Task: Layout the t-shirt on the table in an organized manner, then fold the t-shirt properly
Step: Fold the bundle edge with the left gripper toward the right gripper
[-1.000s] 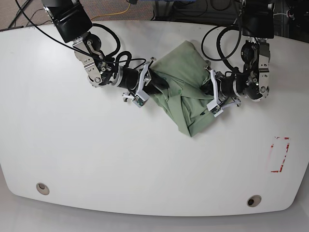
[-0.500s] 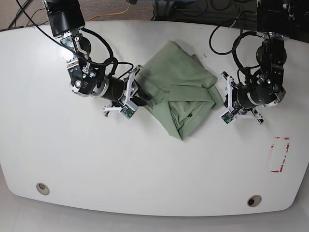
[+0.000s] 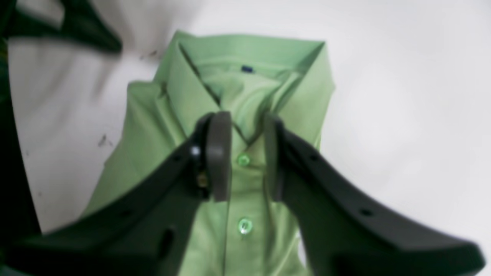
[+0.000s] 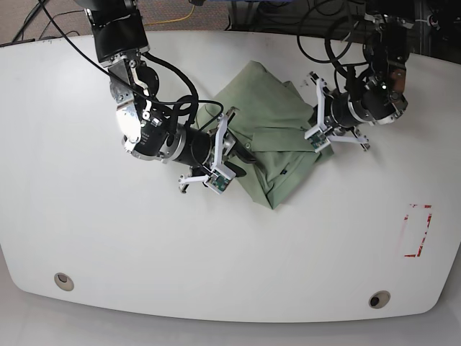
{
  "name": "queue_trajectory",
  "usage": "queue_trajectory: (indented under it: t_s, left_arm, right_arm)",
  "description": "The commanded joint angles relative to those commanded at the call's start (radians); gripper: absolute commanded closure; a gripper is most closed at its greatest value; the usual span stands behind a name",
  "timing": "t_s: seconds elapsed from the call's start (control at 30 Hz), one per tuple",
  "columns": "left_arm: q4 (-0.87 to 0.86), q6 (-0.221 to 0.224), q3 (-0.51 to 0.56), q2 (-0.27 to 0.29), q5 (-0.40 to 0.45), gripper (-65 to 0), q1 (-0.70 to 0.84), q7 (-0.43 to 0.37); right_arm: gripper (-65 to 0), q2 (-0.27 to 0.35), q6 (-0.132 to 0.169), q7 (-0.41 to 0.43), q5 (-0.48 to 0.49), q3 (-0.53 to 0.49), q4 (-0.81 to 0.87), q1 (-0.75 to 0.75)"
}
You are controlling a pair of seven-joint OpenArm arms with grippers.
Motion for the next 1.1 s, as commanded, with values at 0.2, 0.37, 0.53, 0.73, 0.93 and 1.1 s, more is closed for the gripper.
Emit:
queue_trajectory:
  t_s: [0.2, 0.37, 0.53, 0.73, 0.93, 1.1]
  left_arm:
    - [-0.008, 0.000, 0.064, 0.091, 0.003, 0.0, 0.032, -0.018]
    - [-0.028, 0.000, 0.092, 0.146, 0.063, 0.0, 0.046, -0.078]
    - [-0.114, 0.000, 0.110, 0.157, 0.149, 0.0, 0.041, -0.104]
    - [-0.209, 0.000, 0.080, 0.121, 0.190, 0.0, -0.005, -0.140]
    - [-0.308, 0.000, 0.071, 0.014, 0.186, 0.0, -0.060, -0.199]
    - [-0.334, 0.000, 0.044, -0.058, 0.186, 0.0, -0.081, -0.230]
  right_arm:
    - [-11.6, -0.029, 0.012, 0.130, -0.121, -0.003, -0.143, 0.017]
    - [-7.3, -0.028, 0.068, 0.215, -0.141, 0.000, -0.281, 0.029]
    - [-7.0, -0.018, 0.068, 0.298, -0.143, 0.002, -0.405, 0.032]
    - [-6.8, 0.018, 0.068, 0.351, -0.137, 0.002, -0.456, 0.003]
    - [-6.7, 0.023, 0.068, 0.344, -0.137, 0.003, -0.382, -0.060]
    - [-6.7, 0.018, 0.068, 0.288, -0.141, 0.003, -0.293, -0.114]
